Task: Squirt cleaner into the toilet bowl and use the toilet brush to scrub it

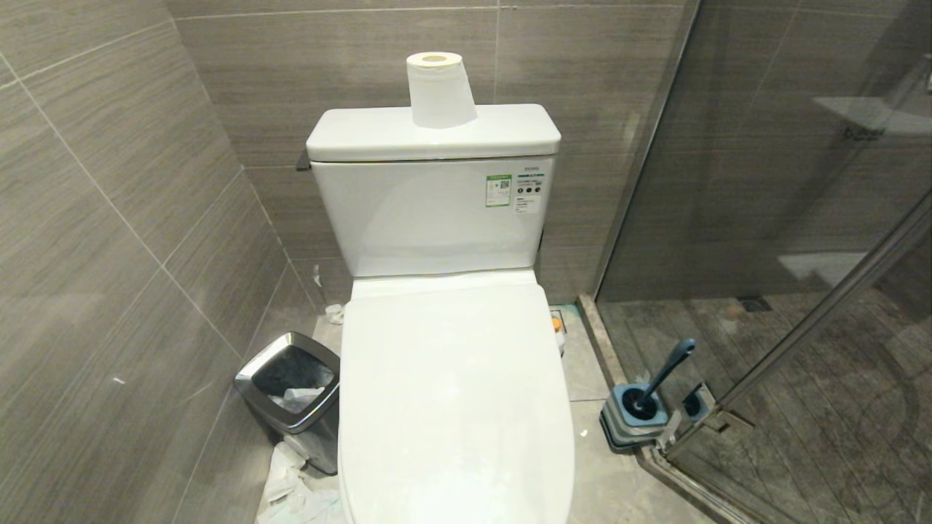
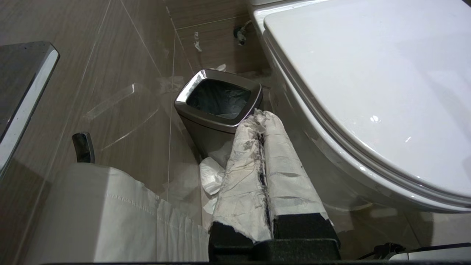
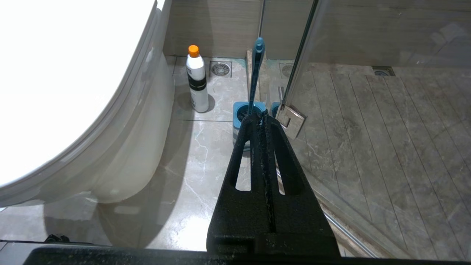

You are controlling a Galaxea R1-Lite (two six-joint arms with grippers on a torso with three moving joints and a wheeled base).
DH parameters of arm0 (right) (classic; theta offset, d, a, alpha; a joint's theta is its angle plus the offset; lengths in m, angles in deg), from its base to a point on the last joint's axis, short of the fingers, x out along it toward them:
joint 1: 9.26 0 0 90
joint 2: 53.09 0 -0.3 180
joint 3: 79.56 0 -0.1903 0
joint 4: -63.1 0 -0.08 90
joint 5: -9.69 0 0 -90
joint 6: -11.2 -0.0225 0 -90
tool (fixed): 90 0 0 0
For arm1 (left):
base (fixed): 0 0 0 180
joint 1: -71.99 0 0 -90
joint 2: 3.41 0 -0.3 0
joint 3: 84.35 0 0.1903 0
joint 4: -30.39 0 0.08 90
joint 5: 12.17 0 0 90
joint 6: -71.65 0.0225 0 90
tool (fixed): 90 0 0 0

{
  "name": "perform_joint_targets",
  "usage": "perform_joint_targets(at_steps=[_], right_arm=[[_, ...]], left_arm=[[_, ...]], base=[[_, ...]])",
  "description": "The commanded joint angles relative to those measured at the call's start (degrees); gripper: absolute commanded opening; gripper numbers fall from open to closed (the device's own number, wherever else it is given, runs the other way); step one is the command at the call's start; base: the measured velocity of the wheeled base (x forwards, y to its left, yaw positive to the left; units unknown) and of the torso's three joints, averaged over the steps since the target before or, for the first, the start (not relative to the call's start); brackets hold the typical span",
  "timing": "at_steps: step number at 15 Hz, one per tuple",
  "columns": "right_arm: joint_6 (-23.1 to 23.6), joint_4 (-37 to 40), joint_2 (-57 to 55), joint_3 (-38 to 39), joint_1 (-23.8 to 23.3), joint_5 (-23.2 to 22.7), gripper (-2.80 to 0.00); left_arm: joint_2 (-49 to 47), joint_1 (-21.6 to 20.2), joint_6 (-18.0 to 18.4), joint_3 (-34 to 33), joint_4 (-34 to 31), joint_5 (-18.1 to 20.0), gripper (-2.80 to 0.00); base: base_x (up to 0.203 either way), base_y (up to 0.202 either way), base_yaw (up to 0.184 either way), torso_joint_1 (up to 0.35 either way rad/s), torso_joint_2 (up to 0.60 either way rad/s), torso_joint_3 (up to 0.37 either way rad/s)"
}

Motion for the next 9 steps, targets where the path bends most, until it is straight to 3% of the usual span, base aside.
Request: perform_joint_targets(at_steps=[1, 9], right_arm=[[0.04, 0.03, -0.09, -0.01, 0.00, -0.04, -2.80], [0.04, 0.03, -0.09, -0.01, 0.00, -0.04, -2.80]], left_arm=[[0.01, -0.01, -0.70, 0.01, 0.19, -0.24, -2.80], [0.01, -0.01, -5.65, -0.08, 0.59, -0.85, -2.80]], base=[[0.000, 0.000, 0.000, 0.000, 0.00, 0.000], [0.000, 0.000, 0.000, 0.000, 0.00, 0.000]])
